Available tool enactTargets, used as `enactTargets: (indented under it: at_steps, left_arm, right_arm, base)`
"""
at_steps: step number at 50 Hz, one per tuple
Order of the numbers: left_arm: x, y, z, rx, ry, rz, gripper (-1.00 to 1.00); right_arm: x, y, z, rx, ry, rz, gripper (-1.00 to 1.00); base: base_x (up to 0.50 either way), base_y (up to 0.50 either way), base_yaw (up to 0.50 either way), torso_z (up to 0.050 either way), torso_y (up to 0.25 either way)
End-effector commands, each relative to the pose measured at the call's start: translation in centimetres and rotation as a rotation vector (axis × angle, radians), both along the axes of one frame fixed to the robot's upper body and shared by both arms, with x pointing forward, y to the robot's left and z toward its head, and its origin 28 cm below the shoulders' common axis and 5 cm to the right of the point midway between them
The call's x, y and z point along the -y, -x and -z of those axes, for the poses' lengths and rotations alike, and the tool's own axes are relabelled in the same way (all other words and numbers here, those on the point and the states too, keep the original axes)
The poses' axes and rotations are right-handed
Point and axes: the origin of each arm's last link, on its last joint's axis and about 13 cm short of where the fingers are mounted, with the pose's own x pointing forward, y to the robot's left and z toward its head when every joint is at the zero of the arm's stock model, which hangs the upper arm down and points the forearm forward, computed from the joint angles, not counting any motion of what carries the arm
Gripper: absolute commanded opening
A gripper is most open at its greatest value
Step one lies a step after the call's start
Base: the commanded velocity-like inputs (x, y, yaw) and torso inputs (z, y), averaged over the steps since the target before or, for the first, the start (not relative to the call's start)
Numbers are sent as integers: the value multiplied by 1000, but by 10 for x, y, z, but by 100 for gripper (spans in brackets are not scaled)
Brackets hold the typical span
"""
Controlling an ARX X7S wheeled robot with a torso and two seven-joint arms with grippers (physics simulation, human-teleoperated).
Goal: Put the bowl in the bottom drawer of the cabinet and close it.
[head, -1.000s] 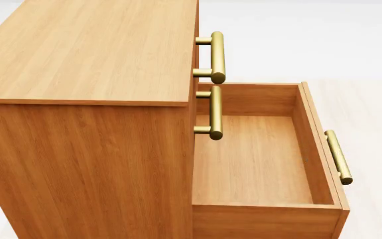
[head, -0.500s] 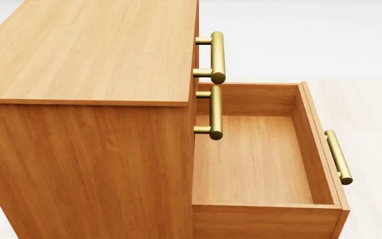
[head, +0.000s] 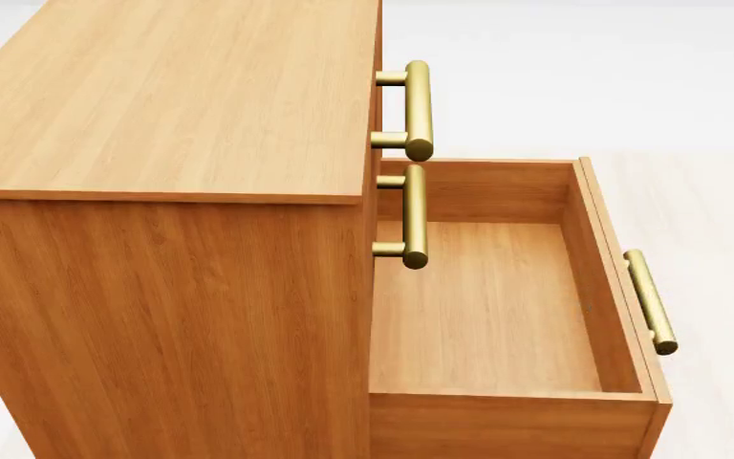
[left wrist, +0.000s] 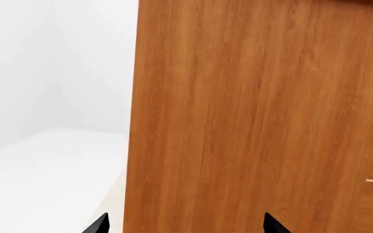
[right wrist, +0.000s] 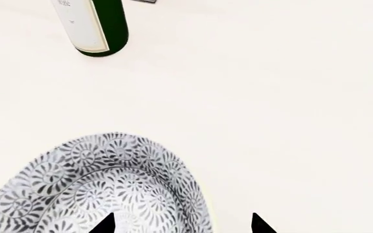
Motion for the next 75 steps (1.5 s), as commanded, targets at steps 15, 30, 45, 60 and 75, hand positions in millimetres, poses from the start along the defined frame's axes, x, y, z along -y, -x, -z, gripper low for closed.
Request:
enactTargets:
  at_steps: [15, 30, 45, 60, 75]
  left_arm:
    - [0, -1, 2, 0, 1, -1, 100]
    - [0, 0, 2, 0, -6, 0, 100]
    - [0, 1, 1, 1, -2, 1, 100]
    - [0, 0, 1, 0, 6, 2, 100]
    - [0, -1, -5, -1, 8, 1, 100]
  right_arm:
    - [-1, 1, 7, -11, -12, -50, -100]
    - [-6, 1, -8, 131, 62, -152, -100]
    - [-18, 4, -71, 288, 284, -284, -100]
    - [-26, 1, -128, 375, 392, -359, -100]
    - [-29, -9, -166, 408, 455, -394, -100]
  base:
    - [0, 0, 0, 0, 0]
    - [0, 0, 0, -1, 0]
    - [0, 0, 0, 0, 0]
    - [0, 0, 0, 0, 0]
    - [0, 0, 0, 0, 0]
